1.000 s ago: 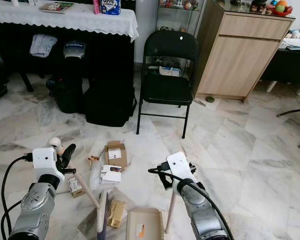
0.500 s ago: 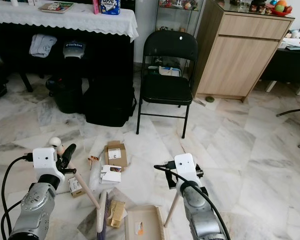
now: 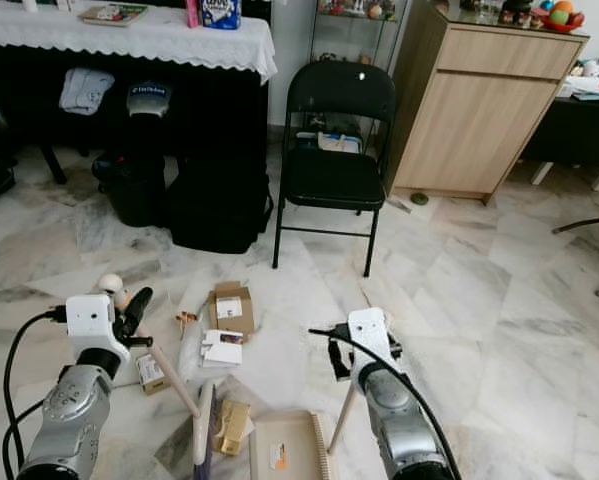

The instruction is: Sweep floor

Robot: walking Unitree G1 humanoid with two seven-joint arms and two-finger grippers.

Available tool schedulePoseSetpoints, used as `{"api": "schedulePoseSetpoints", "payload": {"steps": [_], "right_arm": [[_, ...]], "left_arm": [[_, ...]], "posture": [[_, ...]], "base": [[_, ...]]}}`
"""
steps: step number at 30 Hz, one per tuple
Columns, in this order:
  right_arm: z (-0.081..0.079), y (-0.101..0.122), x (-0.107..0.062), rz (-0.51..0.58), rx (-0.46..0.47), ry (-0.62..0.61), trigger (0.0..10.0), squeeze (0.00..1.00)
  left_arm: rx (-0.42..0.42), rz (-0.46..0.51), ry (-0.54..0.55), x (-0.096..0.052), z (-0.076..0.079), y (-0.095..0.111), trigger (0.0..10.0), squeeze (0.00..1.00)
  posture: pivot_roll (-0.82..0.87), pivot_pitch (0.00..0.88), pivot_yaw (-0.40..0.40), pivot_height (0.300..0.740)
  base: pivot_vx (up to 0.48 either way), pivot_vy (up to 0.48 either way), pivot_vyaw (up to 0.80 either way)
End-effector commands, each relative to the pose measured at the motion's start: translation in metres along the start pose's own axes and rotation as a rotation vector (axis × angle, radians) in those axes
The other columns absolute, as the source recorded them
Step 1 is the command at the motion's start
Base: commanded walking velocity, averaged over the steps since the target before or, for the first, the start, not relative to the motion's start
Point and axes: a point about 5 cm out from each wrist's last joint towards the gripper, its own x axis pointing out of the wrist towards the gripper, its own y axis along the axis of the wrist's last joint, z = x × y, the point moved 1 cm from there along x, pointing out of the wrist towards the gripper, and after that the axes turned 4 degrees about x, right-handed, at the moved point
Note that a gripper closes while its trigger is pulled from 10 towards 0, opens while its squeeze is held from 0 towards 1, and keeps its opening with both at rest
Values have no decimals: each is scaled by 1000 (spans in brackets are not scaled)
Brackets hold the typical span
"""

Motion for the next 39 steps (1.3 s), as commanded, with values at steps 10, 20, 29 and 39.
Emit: {"api": "schedulePoseSetpoints", "payload": {"steps": [10, 20, 29, 39], "right_arm": [[-4, 3, -7, 21, -59, 93, 10000, 0], [3, 14, -24, 106, -100, 40, 10000, 0], [8, 19, -28, 177, -14, -28, 10000, 0], [6, -6, -23, 15, -63, -7, 10000, 0]], "left_arm": [[14, 15, -19, 1, 3, 3, 10000, 0], [16, 17, -20, 0, 2, 4, 10000, 0], [17, 17, -29, 1, 3, 4, 10000, 0], [23, 15, -37, -1, 5, 3, 10000, 0]], "posture": [[61, 14, -101, 740], [58, 23, -98, 740], [51, 30, -95, 740], [50, 41, -94, 740]], "base": [[0, 0, 0], [0, 0, 0], [0, 0, 0], [0, 0, 0]]}}
